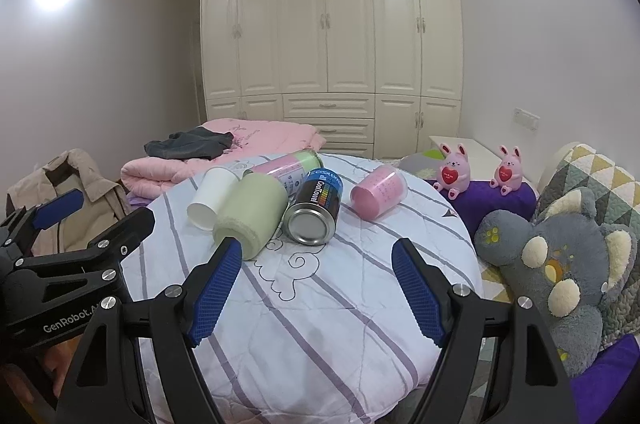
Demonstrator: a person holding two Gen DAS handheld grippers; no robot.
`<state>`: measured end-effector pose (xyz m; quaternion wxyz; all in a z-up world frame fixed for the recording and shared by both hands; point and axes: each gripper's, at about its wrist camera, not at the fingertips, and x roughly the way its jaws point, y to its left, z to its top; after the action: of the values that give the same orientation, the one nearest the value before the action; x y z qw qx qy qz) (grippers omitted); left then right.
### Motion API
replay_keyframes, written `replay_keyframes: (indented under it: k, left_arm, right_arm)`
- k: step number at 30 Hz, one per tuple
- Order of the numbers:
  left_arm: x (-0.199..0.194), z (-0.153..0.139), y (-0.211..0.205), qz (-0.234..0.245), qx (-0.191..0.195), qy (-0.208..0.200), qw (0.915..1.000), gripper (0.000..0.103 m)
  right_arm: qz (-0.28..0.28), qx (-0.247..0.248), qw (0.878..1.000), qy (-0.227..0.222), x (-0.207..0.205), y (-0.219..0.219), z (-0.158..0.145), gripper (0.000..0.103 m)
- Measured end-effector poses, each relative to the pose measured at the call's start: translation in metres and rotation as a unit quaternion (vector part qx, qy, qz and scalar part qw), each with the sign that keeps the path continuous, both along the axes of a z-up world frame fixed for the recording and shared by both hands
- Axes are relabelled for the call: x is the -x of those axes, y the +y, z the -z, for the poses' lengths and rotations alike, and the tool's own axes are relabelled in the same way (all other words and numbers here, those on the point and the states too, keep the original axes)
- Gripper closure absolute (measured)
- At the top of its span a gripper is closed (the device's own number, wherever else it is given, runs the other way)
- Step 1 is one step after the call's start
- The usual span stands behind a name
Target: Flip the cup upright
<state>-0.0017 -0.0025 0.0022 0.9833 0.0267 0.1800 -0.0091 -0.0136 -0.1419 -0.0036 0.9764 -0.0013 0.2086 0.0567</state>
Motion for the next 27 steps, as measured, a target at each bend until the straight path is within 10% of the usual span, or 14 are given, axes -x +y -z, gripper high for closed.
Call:
replay_keyframes:
  k: [27]
  left_arm:
    - [0.0030,-0.0030,-0.0051,0.001,-0.011,-0.010,0.9999,0.004]
  right_arm:
    - [-0.004,0.007,1.000,0.007,-0.0005,0.0026,-0.0016,0.024]
